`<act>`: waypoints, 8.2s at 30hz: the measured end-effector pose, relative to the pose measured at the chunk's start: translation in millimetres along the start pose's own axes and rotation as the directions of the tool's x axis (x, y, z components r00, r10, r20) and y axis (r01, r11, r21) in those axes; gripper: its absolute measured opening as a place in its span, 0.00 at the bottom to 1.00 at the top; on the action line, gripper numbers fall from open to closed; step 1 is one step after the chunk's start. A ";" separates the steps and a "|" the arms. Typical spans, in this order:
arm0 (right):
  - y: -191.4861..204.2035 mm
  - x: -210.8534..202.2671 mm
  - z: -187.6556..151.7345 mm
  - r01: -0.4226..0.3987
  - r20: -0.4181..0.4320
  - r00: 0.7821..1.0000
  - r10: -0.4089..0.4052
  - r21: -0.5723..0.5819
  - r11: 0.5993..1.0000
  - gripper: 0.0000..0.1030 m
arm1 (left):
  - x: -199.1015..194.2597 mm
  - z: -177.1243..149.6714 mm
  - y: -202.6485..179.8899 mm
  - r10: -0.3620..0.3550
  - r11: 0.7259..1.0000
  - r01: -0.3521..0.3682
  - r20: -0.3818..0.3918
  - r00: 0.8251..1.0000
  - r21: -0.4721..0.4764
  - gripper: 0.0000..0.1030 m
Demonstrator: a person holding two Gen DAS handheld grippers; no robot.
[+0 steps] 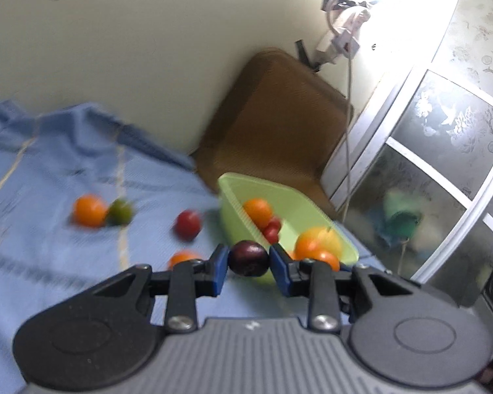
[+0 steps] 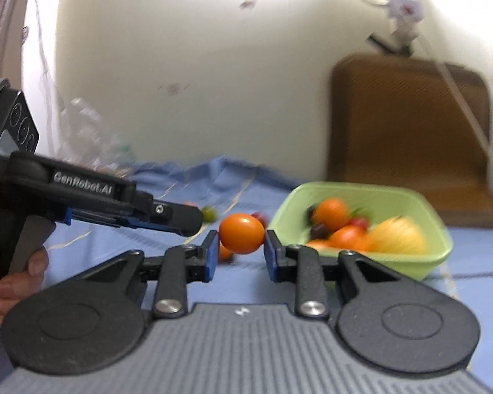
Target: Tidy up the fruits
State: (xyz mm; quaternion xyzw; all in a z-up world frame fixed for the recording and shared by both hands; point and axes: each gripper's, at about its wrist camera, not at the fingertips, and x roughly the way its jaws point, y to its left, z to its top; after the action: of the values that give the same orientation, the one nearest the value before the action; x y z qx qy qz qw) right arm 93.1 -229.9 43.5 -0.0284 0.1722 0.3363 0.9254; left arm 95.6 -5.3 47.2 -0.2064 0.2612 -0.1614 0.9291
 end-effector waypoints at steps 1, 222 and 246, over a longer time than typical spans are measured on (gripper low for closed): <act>-6.9 0.2 1.8 0.018 0.012 1.000 -0.019 0.002 1.000 0.31 | 9.2 4.8 -3.5 -0.002 1.000 0.002 -0.003 1.000 0.009 0.27; 70.0 169.4 35.8 -0.048 -0.341 0.930 -0.138 -0.485 0.873 0.38 | -56.7 -27.5 95.0 0.289 0.947 -0.260 0.149 0.946 -0.189 0.60; 57.7 215.7 40.4 -0.281 -0.572 0.787 -0.230 -0.666 0.691 0.32 | -55.8 -27.2 98.1 0.297 0.939 -0.264 0.133 0.946 -0.220 0.71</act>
State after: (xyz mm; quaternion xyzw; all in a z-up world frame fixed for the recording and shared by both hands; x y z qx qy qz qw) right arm 222.9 -46.4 12.2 -0.4947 0.3179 0.3613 0.7237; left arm 54.1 94.0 3.5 -0.2716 0.2255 0.0175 0.9355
